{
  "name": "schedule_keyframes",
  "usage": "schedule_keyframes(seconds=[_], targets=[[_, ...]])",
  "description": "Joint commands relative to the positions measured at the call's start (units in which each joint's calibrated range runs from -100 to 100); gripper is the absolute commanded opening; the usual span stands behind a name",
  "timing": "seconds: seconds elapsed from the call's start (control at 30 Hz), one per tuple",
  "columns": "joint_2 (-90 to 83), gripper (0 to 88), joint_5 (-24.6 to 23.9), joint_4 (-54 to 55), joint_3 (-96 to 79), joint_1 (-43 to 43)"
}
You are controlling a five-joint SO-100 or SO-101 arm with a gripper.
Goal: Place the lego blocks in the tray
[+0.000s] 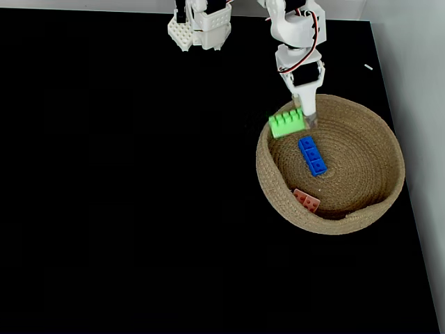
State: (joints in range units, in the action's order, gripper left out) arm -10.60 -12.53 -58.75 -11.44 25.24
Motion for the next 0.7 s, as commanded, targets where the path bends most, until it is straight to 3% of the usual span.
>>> schedule_keyframes(seconds=[0.0, 0.1, 0.2, 0.27, 0.4, 0.67], targets=[[-3.0, 36.1, -0.1, 3.1, 0.1, 0.0], [-3.0, 43.2, 0.2, 2.1, -0.7, -0.6], [-3.5, 41.4, 0.9, -1.3, -0.9, -1.8], [-4.8, 32.8, 1.8, -5.0, -1.5, -3.6], [-12.4, 5.4, 4.6, -6.2, -10.6, -11.7], [-38.2, 0.3, 14.5, 4.0, -43.7, -24.7]])
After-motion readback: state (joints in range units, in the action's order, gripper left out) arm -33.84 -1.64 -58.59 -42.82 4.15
